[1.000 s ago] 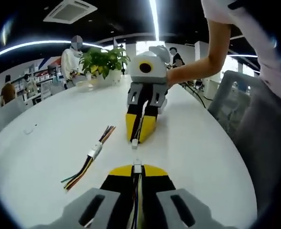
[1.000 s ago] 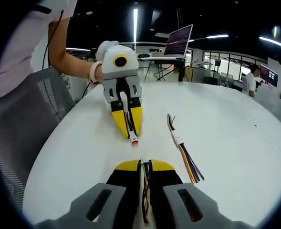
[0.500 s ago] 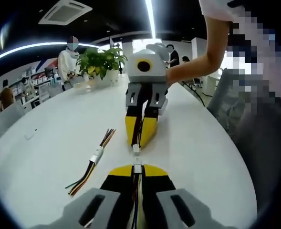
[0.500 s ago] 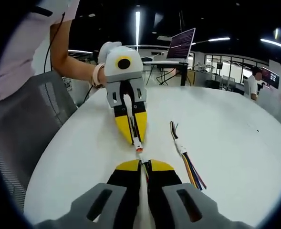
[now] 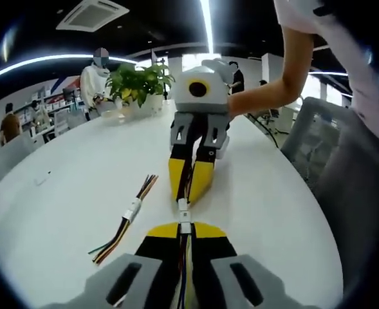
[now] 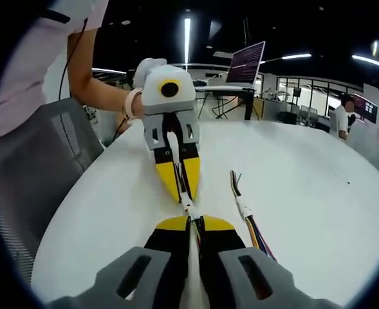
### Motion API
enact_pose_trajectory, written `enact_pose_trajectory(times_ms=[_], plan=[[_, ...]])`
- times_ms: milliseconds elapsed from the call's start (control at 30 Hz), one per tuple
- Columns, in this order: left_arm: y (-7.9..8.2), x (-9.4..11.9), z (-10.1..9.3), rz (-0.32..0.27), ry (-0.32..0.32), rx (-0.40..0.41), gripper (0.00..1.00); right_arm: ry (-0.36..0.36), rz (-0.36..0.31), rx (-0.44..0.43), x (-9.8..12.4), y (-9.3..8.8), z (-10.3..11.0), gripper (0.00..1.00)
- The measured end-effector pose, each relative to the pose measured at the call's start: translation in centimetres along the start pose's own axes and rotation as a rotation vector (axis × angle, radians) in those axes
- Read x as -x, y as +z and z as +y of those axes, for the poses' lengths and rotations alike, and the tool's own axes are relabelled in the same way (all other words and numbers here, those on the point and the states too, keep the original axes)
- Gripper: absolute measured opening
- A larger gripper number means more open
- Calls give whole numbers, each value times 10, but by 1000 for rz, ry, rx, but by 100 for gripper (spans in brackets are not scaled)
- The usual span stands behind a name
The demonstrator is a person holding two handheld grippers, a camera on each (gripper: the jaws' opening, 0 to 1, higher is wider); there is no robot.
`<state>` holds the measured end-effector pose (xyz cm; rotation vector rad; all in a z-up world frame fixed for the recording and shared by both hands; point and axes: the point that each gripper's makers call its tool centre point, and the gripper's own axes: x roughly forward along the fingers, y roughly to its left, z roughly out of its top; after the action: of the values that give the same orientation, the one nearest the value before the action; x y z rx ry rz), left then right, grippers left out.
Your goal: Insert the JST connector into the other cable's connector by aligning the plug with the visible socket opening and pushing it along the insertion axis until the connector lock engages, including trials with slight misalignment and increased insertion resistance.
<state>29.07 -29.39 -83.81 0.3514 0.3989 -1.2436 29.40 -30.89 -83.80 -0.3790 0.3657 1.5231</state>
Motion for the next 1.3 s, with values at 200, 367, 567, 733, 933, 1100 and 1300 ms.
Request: enact_pose_trajectory(times_ms=[200,367,567,733,933,1100,1300], plan=[[6,1,2,1,10,-3,0,-7,-2,8,2,4,-1,2],[9,2,2,3,10,-13,0,-9,-6,10,3,5,-1,2],[12,0,1,2,5,-19,0,0,-13,5,2,6,1,2],[11,-1,1,15,3,-26,0,0,-5,21,0,7,2,2],[13,-1,2,13,10,-64,0,-5,-10,12,1,8,0,2],[14,-1,1,8,3,-78,0,-6,-11,4,2,8,0,2],[13,-1,1,20,4,-92,0,0,-7,2,1,5,-4,2]])
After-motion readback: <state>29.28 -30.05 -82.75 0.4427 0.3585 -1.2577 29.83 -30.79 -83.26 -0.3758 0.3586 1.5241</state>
